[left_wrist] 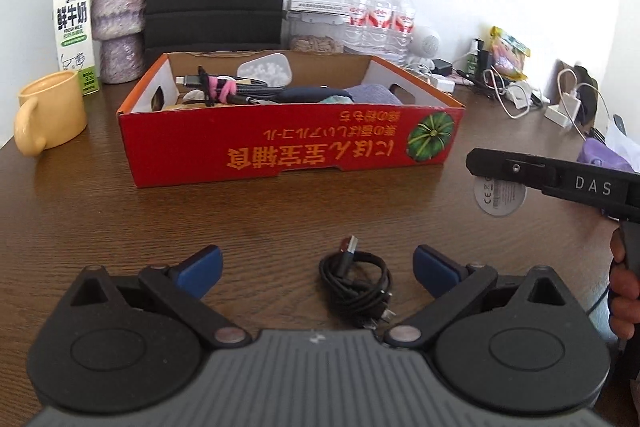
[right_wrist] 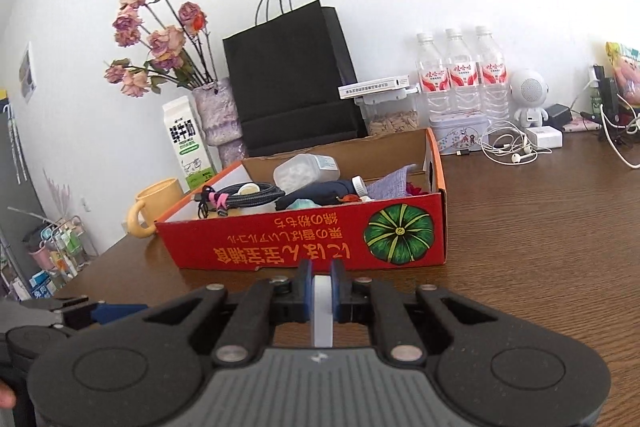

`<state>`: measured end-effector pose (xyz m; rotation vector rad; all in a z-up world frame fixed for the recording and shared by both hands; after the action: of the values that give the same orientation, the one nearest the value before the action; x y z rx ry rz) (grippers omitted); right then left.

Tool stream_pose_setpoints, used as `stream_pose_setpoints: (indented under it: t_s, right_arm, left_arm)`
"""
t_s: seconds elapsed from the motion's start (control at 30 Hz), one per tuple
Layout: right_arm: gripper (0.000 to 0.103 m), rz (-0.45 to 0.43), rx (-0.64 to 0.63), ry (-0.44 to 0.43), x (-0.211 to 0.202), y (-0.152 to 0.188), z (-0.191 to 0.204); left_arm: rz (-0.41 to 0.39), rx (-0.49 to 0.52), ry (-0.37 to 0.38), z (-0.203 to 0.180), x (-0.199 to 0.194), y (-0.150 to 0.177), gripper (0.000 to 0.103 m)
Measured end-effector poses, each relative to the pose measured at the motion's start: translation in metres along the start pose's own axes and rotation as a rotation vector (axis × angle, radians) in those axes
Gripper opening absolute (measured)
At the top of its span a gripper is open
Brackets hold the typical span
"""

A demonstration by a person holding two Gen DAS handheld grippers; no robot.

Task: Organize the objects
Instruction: 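Grasp the coiled black cable with the left tool while the right tool holds the lid, then carry the black cable and white lid into the red box and open both tools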

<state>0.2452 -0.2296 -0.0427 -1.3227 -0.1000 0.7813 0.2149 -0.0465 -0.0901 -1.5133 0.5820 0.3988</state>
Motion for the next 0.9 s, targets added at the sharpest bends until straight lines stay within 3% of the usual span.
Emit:
stream_pose_setpoints:
  t_s: [0.13,0.27,0.33,0.37,0.4,0.47,0.9]
  right_arm:
    - [0.009,-0.005,-0.033,-0.025,-0.009,0.006,0.008]
    - [0.009,0.008,-0.025,-0.020,-0.005,0.008,0.006]
    - [0.009,0.012,-0.022,-0.015,-0.003,0.008,0.005]
    - [0.009,0.013,-0.022,-0.012,-0.002,0.009,0.005]
    - [0.009,0.013,-0.022,-0.010,-0.002,0.009,0.005]
    - [0.009,0.014,-0.022,-0.009,-0.001,0.009,0.004]
    - [0.009,-0.009,-0.054,-0.002,0.000,0.008,0.014]
  left_arm:
    - [0.029,0.032,0.007,-0.008,0.004,0.006,0.103]
    - [0.053,-0.012,-0.013,-0.001,0.014,0.007,0.103]
    - [0.055,-0.029,-0.018,0.002,0.015,0.006,0.098]
    - [0.055,-0.033,-0.022,0.002,0.014,0.005,0.086]
    - [0.058,-0.039,-0.016,0.001,0.015,0.005,0.064]
    - [0.056,-0.035,-0.025,-0.002,0.014,0.005,0.038]
    - [-0.019,-0.072,-0.062,-0.004,0.002,-0.010,0.038]
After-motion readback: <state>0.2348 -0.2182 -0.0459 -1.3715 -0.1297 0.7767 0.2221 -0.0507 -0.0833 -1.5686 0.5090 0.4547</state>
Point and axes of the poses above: each gripper's, at about its wrist camera, not at the fingertips, and x roughly the way its jaws point, z to its left, y to its underside, the point moved 6 cm from there along x, roughly the way its jaws point, and after that the axes turned 5 degrees about -y, right-handed, at the moved point
